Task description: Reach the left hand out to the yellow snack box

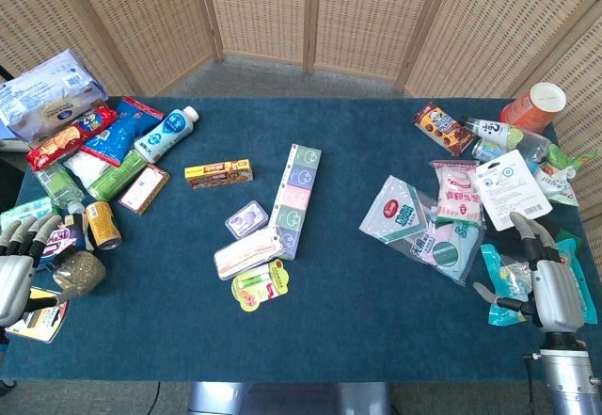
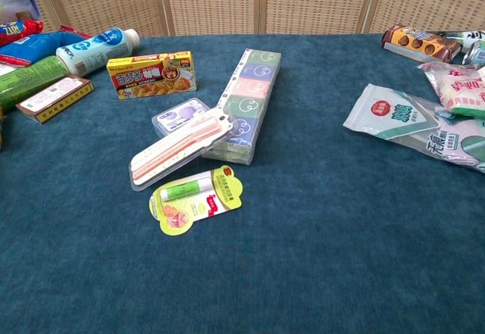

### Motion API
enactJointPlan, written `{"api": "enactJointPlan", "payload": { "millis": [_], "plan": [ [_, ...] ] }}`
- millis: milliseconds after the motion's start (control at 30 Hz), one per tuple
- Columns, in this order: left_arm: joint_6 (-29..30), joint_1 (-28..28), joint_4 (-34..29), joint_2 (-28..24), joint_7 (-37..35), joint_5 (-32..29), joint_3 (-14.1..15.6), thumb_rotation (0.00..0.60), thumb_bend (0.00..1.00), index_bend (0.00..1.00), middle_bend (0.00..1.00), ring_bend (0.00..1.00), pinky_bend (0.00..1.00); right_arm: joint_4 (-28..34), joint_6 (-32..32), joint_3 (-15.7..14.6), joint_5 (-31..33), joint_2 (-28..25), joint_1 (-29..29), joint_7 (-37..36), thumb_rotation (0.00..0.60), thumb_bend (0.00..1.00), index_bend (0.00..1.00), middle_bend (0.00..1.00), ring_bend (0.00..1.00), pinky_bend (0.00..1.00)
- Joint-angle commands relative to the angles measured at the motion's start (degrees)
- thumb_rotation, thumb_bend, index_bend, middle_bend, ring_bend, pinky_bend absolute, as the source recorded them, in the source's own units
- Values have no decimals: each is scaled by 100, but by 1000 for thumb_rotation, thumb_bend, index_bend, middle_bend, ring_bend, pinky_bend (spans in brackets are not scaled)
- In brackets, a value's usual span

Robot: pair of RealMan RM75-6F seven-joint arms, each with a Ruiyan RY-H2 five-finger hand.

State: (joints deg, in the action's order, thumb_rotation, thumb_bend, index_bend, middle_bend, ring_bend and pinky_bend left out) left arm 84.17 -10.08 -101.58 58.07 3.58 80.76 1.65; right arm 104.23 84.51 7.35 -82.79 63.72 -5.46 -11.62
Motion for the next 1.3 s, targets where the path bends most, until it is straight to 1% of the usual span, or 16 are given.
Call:
{"api": "enactJointPlan", "payload": {
  "millis": [33, 167, 267, 367, 433, 467, 600, 700, 800, 900, 1000, 1100, 1300],
  "plan": [
    [-1, 22, 0, -2, -1, 28, -23, 600, 0, 0, 0, 0, 0, 17, -17, -24, -22, -11, 1, 15, 600, 0, 0, 0, 0, 0],
    [-34, 46, 20, 14, 46, 56, -48, 600, 0, 0, 0, 0, 0, 29, -9, -31, -19, -19, 12, 37, 600, 0, 0, 0, 0, 0],
    [-118, -5, 47, 75, -16, 38, -136, 600, 0, 0, 0, 0, 0, 56, 25, -10, -2, -38, 25, 35, 600, 0, 0, 0, 0, 0],
    [-392, -281, 120, 155, 30, 0, -361, 600, 0, 0, 0, 0, 0, 55, 43, 23, 21, -35, 21, 9, 600, 0, 0, 0, 0, 0],
    [-748, -623, 209, 222, 195, -137, -610, 600, 0, 0, 0, 0, 0, 56, 48, 40, 26, -34, 15, 0, 600, 0, 0, 0, 0, 0],
    [-935, -793, 267, 268, 286, -255, -737, 600, 0, 0, 0, 0, 0, 56, 49, 42, 23, -34, 14, -4, 600, 0, 0, 0, 0, 0],
    [-1989, -1663, 661, 633, 802, -1227, -1341, 600, 0, 0, 0, 0, 0, 63, 61, 53, 19, -50, 18, -60, 600, 0, 0, 0, 0, 0],
    [-2552, -2242, 1061, 1018, 1279, -1872, -1622, 600, 0, 0, 0, 0, 0, 58, 69, 76, 46, -81, 26, -141, 600, 0, 0, 0, 0, 0],
    [-2931, -2752, 1496, 1447, 1814, -2469, -1777, 600, 0, 0, 0, 0, 0, 43, 62, 99, 74, -119, 30, -239, 600, 0, 0, 0, 0, 0],
    [-3215, -3205, 1934, 1868, 2285, -3076, -1865, 600, 0, 0, 0, 0, 0, 41, 54, 111, 93, -162, 38, -338, 600, 0, 0, 0, 0, 0],
    [-3426, -3613, 2360, 2271, 2719, -3587, -1873, 600, 0, 0, 0, 0, 0, 45, 55, 122, 94, -204, 45, -419, 600, 0, 0, 0, 0, 0],
    [-3559, -3963, 2763, 2664, 3075, -3979, -1838, 600, 0, 0, 0, 0, 0, 41, 42, 127, 101, -230, 46, -476, 600, 0, 0, 0, 0, 0],
    [-3720, -4491, 3533, 3353, 3532, -4509, -1779, 600, 0, 0, 0, 0, 0, 20, 9, 145, 144, -275, 47, -599, 600, 0, 0, 0, 0, 0]
  ]
}}
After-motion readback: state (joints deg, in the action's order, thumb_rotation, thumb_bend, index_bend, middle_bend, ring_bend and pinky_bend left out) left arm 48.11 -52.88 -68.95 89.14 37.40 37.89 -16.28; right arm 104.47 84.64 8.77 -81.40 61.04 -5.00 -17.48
